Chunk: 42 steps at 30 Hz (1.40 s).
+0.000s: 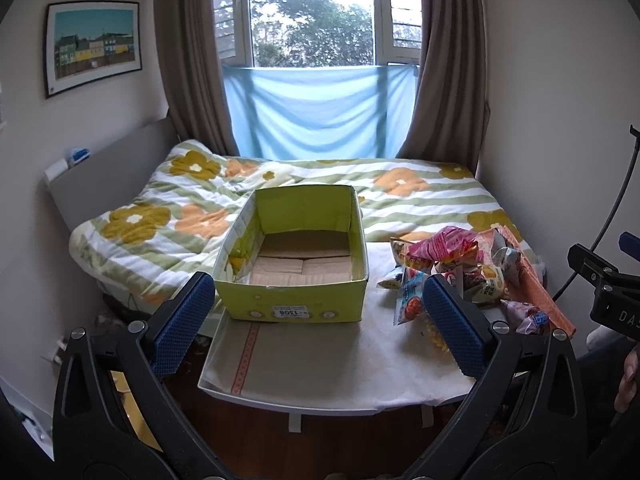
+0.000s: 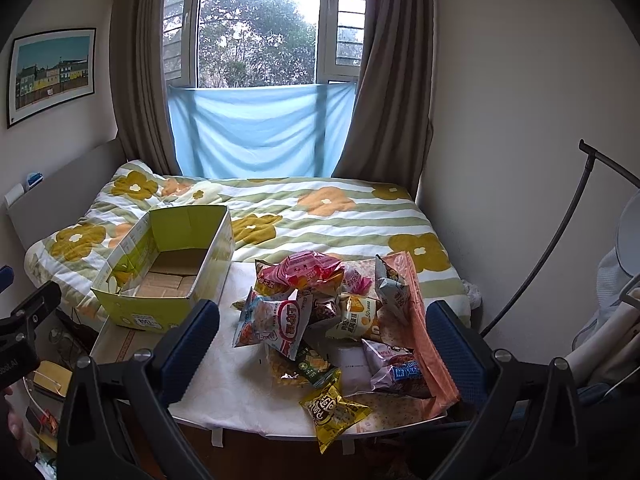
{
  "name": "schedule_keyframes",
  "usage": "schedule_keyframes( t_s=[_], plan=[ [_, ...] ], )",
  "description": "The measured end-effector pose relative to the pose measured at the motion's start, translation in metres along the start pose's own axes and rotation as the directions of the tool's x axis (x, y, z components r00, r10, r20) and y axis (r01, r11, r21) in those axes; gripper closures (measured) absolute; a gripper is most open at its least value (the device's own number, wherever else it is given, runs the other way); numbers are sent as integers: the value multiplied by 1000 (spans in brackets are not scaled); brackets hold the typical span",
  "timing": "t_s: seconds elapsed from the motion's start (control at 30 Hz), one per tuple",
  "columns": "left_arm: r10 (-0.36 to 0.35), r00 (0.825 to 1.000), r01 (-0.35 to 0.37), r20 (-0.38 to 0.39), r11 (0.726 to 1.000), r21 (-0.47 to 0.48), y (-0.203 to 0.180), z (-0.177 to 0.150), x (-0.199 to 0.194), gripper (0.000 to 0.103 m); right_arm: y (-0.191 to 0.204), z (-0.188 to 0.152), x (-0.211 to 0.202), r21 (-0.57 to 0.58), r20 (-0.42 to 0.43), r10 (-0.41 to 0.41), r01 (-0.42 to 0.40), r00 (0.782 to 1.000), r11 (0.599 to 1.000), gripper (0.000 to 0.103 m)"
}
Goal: Organize snacks
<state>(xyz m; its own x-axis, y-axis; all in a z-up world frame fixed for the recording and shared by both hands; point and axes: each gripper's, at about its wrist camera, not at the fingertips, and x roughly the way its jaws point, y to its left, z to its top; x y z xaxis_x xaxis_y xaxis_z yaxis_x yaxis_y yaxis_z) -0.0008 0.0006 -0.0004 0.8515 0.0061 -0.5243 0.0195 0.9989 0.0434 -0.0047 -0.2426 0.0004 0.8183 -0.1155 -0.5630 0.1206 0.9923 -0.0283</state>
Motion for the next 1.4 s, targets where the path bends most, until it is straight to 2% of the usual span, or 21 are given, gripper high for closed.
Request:
schedule_keyframes(
  t_s=[1.4],
  plan=[
    [-22,1000,22,1,1000,-15,1,2,-1,0,3,0,-1,10,-13,1,-1,1000,1000,0]
  ],
)
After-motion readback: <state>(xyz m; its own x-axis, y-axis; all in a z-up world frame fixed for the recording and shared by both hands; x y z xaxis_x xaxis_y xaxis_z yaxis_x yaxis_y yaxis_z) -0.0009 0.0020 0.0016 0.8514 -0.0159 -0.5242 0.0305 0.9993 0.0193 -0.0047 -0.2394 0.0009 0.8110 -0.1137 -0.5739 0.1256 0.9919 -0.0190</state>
